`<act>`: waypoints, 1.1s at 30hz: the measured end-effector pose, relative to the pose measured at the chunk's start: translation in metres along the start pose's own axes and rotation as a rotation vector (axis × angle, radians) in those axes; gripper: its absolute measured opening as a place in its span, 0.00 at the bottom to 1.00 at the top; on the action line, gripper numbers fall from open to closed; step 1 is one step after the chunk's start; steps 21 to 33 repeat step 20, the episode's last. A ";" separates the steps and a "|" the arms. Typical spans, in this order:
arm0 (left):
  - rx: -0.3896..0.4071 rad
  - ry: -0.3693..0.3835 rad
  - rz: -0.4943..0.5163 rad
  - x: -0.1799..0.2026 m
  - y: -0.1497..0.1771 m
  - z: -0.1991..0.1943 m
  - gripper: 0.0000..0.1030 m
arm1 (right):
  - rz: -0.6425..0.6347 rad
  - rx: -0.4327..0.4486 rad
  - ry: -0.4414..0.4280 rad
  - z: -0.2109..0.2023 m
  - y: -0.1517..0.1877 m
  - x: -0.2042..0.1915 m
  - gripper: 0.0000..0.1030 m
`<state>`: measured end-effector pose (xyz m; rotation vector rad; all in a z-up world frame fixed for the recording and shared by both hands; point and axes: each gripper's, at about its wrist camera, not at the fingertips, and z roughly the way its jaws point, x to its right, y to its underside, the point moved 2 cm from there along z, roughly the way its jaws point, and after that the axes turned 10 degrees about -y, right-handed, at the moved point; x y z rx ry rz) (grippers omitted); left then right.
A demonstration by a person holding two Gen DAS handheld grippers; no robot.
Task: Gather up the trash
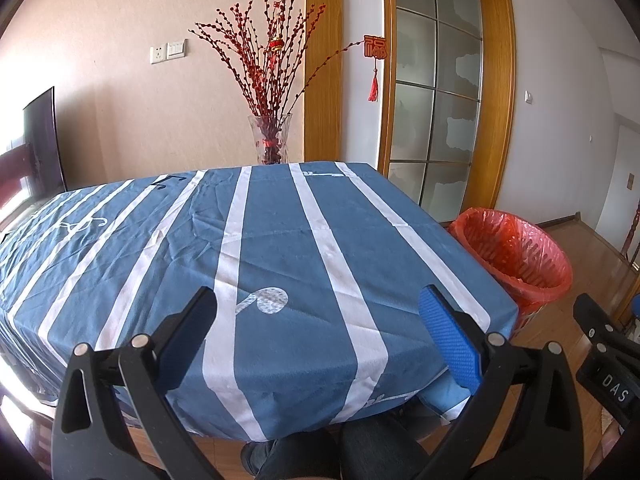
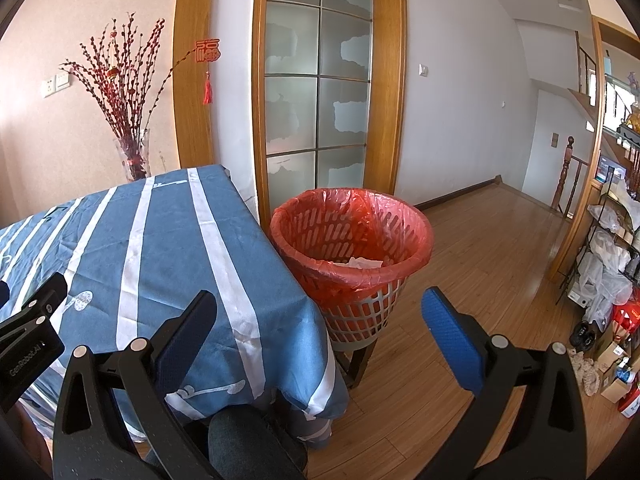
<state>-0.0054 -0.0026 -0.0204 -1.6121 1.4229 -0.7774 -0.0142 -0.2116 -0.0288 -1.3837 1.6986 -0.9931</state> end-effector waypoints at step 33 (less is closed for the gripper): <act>-0.007 0.013 0.008 0.001 -0.001 0.001 0.96 | 0.001 -0.004 -0.004 0.000 -0.003 0.002 0.98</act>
